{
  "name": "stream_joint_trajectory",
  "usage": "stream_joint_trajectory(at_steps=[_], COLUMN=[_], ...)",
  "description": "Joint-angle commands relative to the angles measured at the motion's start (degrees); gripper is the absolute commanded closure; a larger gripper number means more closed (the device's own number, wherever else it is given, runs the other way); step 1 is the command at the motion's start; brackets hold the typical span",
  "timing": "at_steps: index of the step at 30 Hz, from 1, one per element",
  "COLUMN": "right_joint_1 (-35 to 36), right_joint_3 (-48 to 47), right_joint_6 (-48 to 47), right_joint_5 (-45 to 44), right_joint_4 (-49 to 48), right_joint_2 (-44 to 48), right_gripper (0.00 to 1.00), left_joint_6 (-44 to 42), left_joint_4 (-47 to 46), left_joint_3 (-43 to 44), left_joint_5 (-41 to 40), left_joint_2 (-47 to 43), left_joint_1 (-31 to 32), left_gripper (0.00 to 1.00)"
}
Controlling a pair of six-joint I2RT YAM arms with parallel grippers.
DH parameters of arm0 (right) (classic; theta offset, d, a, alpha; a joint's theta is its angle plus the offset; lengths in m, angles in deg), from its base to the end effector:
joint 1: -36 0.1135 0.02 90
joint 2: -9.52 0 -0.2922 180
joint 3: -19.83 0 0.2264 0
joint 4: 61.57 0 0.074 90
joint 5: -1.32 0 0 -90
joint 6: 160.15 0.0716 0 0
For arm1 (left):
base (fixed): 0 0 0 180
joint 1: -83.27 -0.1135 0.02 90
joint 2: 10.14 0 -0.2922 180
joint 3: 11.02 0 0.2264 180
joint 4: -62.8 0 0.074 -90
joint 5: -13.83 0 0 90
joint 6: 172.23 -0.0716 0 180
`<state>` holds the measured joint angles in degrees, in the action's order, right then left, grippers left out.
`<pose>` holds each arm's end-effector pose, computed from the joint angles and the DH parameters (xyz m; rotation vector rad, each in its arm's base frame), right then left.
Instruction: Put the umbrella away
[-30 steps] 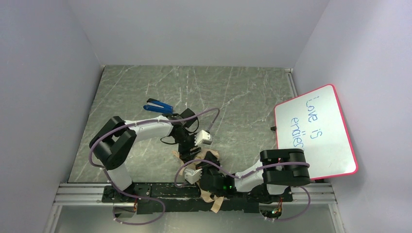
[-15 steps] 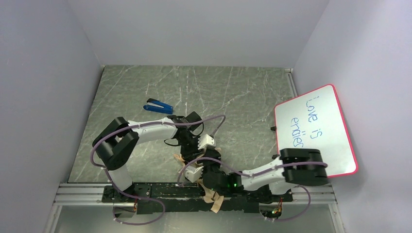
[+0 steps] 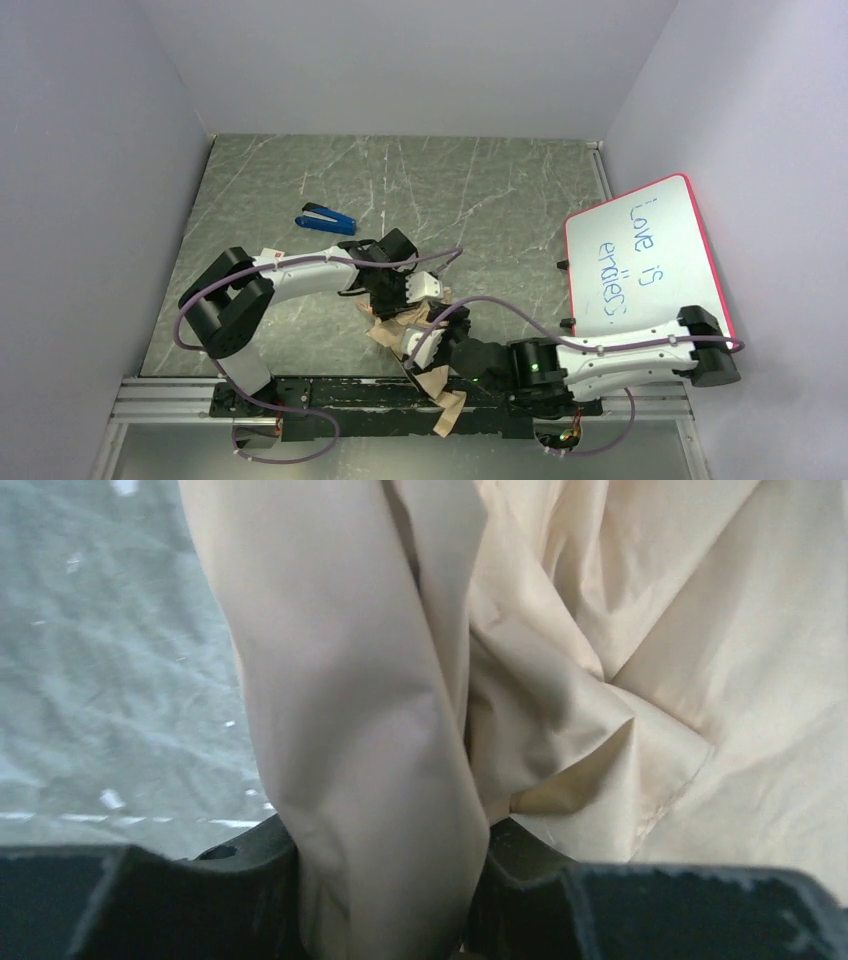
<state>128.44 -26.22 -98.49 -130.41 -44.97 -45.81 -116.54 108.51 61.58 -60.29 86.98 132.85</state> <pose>0.0394 0.1937 0.2617 -1.3907 1.2985 0.0172 0.1864 -0.2491 0.1750 1.9239 2.0389 -0.4523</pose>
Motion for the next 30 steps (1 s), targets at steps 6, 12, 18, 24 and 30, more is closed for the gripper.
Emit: stream_joint_trajectory(at_steps=[6,12,18,24,30], right_joint_1=[0.06,0.02,-0.05,-0.96,-13.92], right_joint_3=[-3.04,-3.23,-3.37,-6.76,-7.71], right_joint_6=[15.97,21.62,28.19,39.39,41.51], right_joint_5=[3.41,-1.24,-7.02,-14.07,-3.09], right_joint_4=[9.32,9.62,11.2,18.34,19.37], right_joint_2=[12.96,16.73,18.02,18.65,16.65], right_gripper=[0.32,0.32,0.32,0.32,0.32], left_joint_6=[-5.96,-9.52,-12.37,-13.89,-14.23], left_joint_4=[-11.12,-19.21,-25.71,-32.16,-34.21], left_joint_3=[-4.87,-9.36,-11.62,-14.66,-16.14], left_joint_5=[-18.83,-16.41,-19.64,-21.05,-20.95], left_joint_2=[0.33,-1.12,1.16,0.15,0.06], left_joint_1=[-2.15,-3.87,-4.85,-5.02,-5.02], left_gripper=[0.95,0.95,0.95,0.95,0.95])
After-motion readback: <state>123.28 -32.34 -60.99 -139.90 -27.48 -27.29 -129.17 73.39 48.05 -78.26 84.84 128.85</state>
